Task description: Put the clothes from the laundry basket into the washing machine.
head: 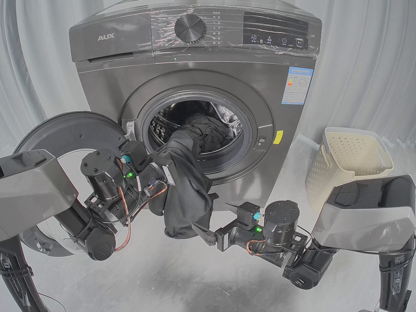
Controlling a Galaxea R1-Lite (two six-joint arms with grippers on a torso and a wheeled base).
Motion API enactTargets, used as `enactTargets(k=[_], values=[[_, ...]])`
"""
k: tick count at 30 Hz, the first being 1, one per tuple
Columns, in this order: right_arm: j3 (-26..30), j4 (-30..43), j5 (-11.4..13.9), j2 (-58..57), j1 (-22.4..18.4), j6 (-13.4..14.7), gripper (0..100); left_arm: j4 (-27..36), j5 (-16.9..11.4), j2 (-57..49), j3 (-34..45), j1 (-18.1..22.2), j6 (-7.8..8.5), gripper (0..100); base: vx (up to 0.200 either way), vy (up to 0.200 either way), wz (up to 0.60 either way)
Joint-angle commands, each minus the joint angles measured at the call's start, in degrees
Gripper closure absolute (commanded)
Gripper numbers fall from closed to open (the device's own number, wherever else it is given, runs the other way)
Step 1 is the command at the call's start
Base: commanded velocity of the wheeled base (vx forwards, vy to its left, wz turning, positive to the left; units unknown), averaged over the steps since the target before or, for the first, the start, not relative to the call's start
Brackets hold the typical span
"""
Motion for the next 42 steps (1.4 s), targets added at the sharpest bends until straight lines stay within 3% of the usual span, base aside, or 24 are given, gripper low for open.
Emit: enactTargets(k=[1,7,10,14,21,25,28,33,37,42], values=[[-3.48,-0.28,-0.31,3.46,0.31,0.08,0,-0.01,0.46,0.05,-0.89,-0.09,-0.52,100,0.0,0.0,0.0],[-3.48,-1.78,1.36,3.55,1.1,0.43,0,0.07,1.87,0.75,-2.56,-0.09,-0.7,100,0.0,0.0,0.0],[-4.71,-2.13,4.17,4.87,1.37,0.69,0,0.07,2.4,0.84,-3.08,-0.18,-0.79,100,0.0,0.0,0.0],[-7.0,-1.95,4.43,6.1,1.37,0.96,0,-0.01,2.4,0.93,-3.17,-0.27,-0.79,100,0.0,0.0,0.0],[-14.29,2.53,4.87,8.82,0.75,4.03,0,-0.01,2.31,0.84,-3.08,-0.62,-1.67,100,0.0,0.0,0.0],[-19.39,3.76,3.91,11.2,-0.74,4.03,0,-0.01,2.31,0.75,-3.0,-0.97,-2.11,100,0.0,0.0,0.0],[-22.9,3.94,0.74,12.6,-3.29,3.51,0,-0.01,2.31,0.84,-2.82,-0.97,-2.11,100,0.0,0.0,0.0],[-24.05,4.73,-0.05,12.52,-4.61,3.16,0,-0.01,2.31,0.75,-2.56,-0.97,-2.11,100,0.0,0.0,0.0],[-27.12,7.1,-4.88,12.69,-7.16,1.22,0,-0.01,2.22,0.75,-2.2,-0.97,-2.11,100,0.0,0.0,0.0],[-27.47,7.54,-6.2,12.52,-11.55,0.87,0,-0.01,2.13,0.84,-1.76,-0.8,-2.02,100,0.0,0.0,0.0]])
